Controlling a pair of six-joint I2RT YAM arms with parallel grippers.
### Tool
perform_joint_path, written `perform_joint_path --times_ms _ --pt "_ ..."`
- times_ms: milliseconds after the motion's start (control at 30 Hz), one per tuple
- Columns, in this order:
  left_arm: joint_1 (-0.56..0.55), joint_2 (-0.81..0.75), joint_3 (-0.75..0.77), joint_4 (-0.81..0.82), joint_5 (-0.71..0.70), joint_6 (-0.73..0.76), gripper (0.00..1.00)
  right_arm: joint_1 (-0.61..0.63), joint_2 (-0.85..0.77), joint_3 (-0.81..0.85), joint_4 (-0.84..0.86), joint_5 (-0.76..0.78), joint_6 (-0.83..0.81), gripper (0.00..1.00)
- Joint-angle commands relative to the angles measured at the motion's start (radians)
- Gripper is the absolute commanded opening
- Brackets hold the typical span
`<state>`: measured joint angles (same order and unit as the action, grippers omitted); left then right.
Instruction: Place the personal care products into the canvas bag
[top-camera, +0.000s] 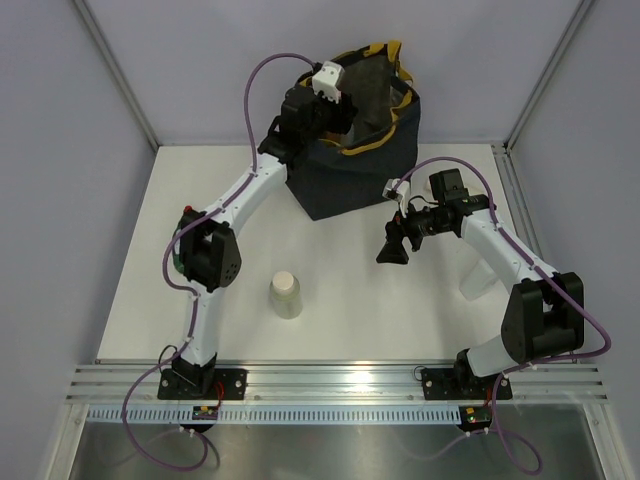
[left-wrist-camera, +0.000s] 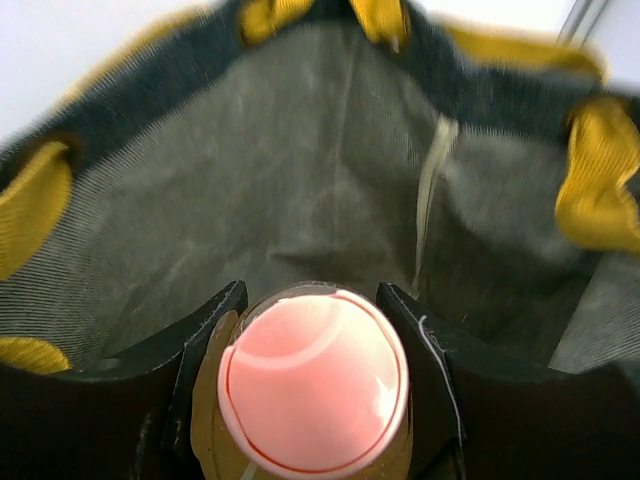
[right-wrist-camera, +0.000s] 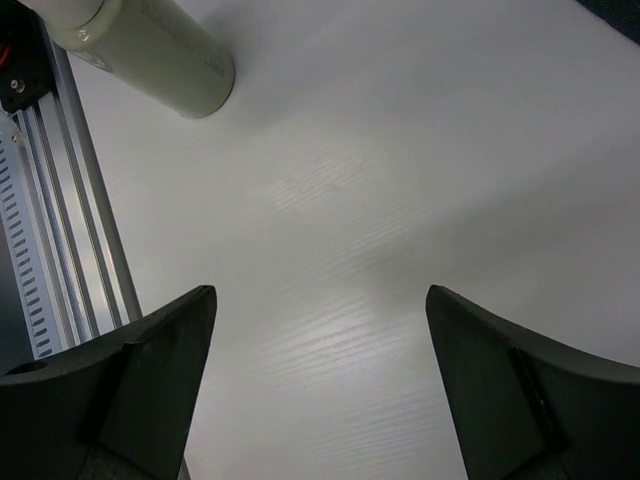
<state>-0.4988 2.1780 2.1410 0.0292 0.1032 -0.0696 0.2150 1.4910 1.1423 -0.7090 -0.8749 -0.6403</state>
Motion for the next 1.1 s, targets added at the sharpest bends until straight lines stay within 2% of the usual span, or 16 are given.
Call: perform_joint_path --times_ms 0,267,367,400,533,633,1067 --pt "0.008 -0.011 -0.039 0.077 0.039 0.099 0.0 0.0 -0.008 0.042 -0.014 0.002 -0.025 0.94" --pt "0.009 0.057 -0.082 0.04 0.003 0.085 0.0 0.0 -0.008 0.042 -0.014 0.013 -0.025 0.94" --pt "0.008 0.057 -0.075 0.046 -0.017 0.074 0.26 0.0 -0.003 0.042 -0.012 0.014 -0.024 0.94" --pt "0.011 0.055 -0.073 0.046 -0.019 0.044 0.5 -0.002 -0.002 0.043 -0.012 0.014 -0.025 0.94" --pt "0.019 0.049 -0.033 0.021 -0.016 -0.012 0.73 0.0 0.006 0.045 -0.015 0.017 -0.024 0.94" --pt "0.02 0.031 -0.003 0.024 -0.004 -0.039 0.81 -0.002 0.009 0.047 -0.015 0.019 -0.024 0.95" --pt "0.042 -0.141 0.045 0.051 0.018 -0.117 0.94 -0.084 -0.038 0.065 -0.033 -0.047 -0.015 0.95"
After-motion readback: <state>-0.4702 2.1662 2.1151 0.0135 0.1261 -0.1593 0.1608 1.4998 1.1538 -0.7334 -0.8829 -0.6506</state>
